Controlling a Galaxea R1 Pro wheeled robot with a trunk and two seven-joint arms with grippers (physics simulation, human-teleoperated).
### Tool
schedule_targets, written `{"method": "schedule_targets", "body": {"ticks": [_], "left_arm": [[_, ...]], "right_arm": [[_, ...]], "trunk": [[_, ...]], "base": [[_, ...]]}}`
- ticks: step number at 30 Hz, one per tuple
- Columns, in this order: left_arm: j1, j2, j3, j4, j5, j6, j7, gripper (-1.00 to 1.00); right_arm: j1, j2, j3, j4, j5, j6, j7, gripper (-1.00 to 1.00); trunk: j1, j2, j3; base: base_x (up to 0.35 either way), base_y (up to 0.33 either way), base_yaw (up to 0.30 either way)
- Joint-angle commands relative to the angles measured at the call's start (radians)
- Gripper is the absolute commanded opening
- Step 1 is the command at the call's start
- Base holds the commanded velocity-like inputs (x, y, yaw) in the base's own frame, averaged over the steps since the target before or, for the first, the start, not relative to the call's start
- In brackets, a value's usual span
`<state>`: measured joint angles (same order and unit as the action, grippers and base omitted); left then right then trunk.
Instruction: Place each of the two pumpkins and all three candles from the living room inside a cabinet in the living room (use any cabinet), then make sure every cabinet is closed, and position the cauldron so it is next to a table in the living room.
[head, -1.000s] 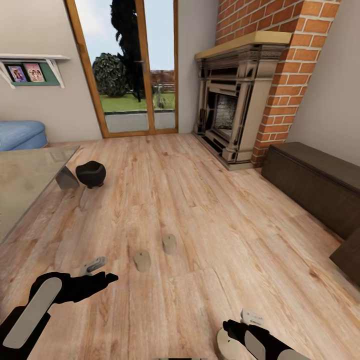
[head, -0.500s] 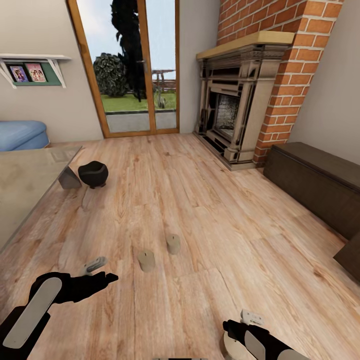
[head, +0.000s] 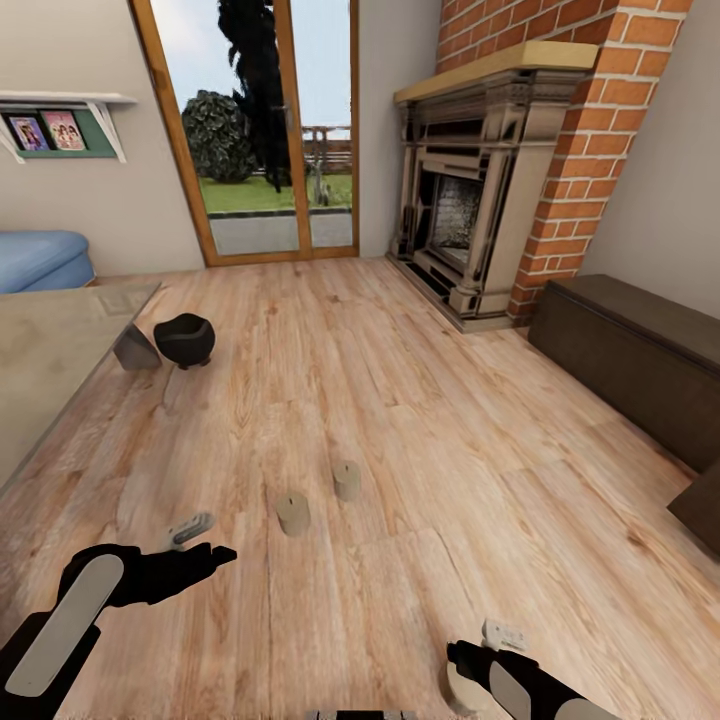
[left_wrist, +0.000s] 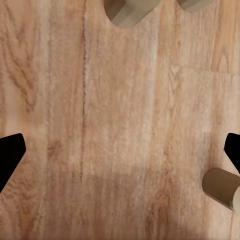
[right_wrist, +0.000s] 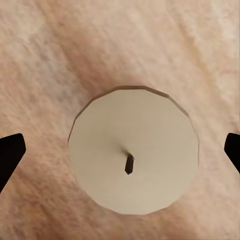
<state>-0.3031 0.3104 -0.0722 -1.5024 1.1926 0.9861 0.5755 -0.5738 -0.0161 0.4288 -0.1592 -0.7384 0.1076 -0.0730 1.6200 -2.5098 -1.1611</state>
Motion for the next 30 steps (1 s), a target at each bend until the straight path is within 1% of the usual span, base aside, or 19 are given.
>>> {"method": "schedule_targets", "body": {"ticks": [1,4,11,20,25,30], "left_arm": [[-0.001,0.001,-0.001,-0.001,0.010,0.000,0.010,1.00],[-0.001,0.001,-0.001,-0.001,0.010,0.000,0.010,1.00],[-0.001,0.001,-0.001,-0.001,0.011,0.000,0.010,1.00],[-0.001,0.000,-0.001,-0.001,0.012,0.000,0.010,1.00],[-0.001,0.000,-0.001,-0.001,0.012,0.000,0.010,1.00],[-0.001,-0.001,-0.001,-0.001,0.012,0.000,0.010,1.00]], "right_arm": [[0.000,0.000,0.008,-0.003,-0.007,0.006,-0.007,1.00],[0.000,0.001,0.008,-0.003,-0.006,0.004,-0.008,1.00],[0.000,0.014,0.009,-0.003,-0.006,0.002,-0.008,1.00],[0.000,0.016,0.010,-0.004,-0.005,-0.002,-0.008,1.00],[0.000,0.017,0.010,0.005,-0.006,-0.037,-0.011,1.00],[0.000,0.016,0.010,0.007,-0.007,-0.047,-0.011,1.00]], "trunk": [[0.000,-0.001,-0.005],[0.002,-0.001,-0.016],[0.005,-0.003,-0.043],[0.009,-0.005,-0.078],[0.009,-0.005,-0.078],[0.009,-0.005,-0.078]], "base": [[0.000,0.000,0.000],[0.000,0.000,0.000],[0.000,0.000,0.000],[0.000,0.000,0.000],[0.000,0.000,0.000],[0.000,0.000,0.000]]}}
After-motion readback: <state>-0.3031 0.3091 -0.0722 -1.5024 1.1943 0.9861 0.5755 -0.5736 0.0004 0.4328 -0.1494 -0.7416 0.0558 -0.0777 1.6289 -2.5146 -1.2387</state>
